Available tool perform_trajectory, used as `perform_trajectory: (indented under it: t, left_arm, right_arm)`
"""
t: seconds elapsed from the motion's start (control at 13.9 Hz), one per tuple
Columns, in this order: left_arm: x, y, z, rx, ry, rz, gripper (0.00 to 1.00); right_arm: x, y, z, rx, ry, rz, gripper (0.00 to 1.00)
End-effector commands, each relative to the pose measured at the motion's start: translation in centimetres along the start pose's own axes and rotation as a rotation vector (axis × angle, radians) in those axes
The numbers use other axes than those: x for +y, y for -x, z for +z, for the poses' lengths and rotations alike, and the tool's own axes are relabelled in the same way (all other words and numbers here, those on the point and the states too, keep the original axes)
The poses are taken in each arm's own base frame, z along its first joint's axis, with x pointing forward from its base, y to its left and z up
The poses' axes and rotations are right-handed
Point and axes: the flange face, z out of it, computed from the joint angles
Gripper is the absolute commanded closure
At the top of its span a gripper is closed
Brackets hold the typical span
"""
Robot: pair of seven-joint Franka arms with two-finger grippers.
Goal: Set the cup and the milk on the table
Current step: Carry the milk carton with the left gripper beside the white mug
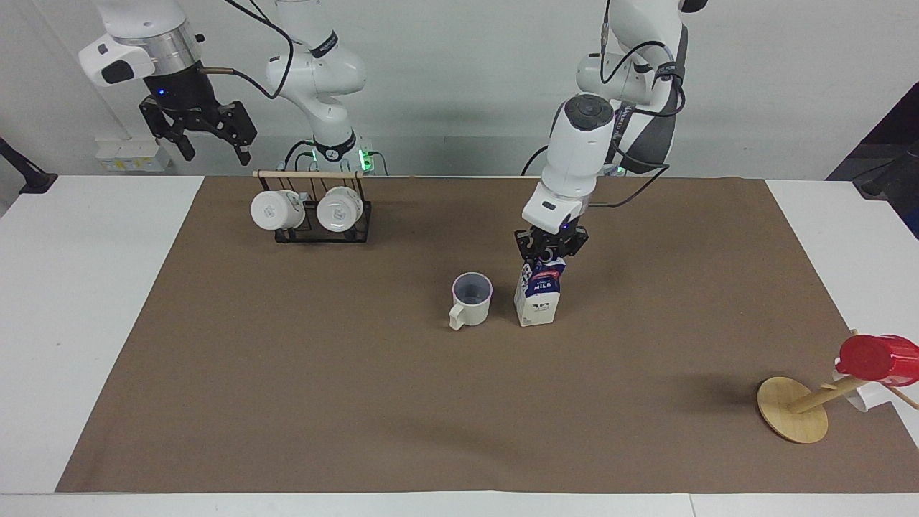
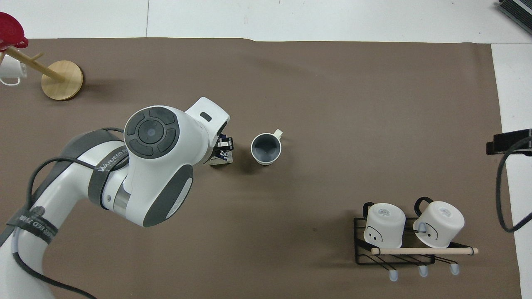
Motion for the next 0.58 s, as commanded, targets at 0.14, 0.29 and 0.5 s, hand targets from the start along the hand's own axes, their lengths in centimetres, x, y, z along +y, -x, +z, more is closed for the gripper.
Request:
perform_trajectory:
  t: [0.14,0.29,0.5]
  left_arm:
    - [0.18,-0.22,-0.04,0.019,-0.018,0.008,0.44]
    - [0.12,-0.44,0.17,0.023,-0.03,0.014,0.28]
    - [0.32,-0.7,-0.62,0.032,-0.034,0.021,0.0]
  right_arm:
    - [0.31,0.38,0.1,0.01,-0.006,0.0,0.0]
    - [0.38,0.37,0.1,0.01,-0.006,0.0,0.0]
    - [0.38,0.37,0.1,0.01,-0.006,0.0,0.0]
